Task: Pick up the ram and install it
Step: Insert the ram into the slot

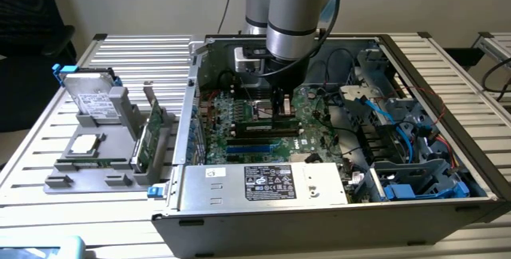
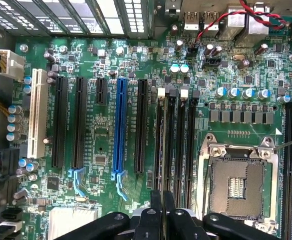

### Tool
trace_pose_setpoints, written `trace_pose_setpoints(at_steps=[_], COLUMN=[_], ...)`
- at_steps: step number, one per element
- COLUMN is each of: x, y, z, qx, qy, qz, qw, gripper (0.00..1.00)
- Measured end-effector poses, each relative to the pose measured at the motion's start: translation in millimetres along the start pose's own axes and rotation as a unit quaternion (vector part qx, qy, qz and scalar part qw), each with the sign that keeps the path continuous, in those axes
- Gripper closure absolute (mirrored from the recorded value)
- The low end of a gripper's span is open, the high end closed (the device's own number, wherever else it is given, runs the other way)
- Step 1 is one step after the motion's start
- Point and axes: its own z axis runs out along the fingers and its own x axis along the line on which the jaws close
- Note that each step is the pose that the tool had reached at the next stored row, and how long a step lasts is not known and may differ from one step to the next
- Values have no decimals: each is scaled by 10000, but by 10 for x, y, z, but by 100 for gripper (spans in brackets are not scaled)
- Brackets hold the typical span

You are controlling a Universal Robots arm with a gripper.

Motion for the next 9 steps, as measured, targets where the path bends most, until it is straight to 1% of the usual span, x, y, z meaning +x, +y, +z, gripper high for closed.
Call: trace_pose_setpoints(at_steps=[9], x=[6], y=[0], z=[2], qx=[0], qy=[3], qz=[11], qw=[10000], gripper=[87])
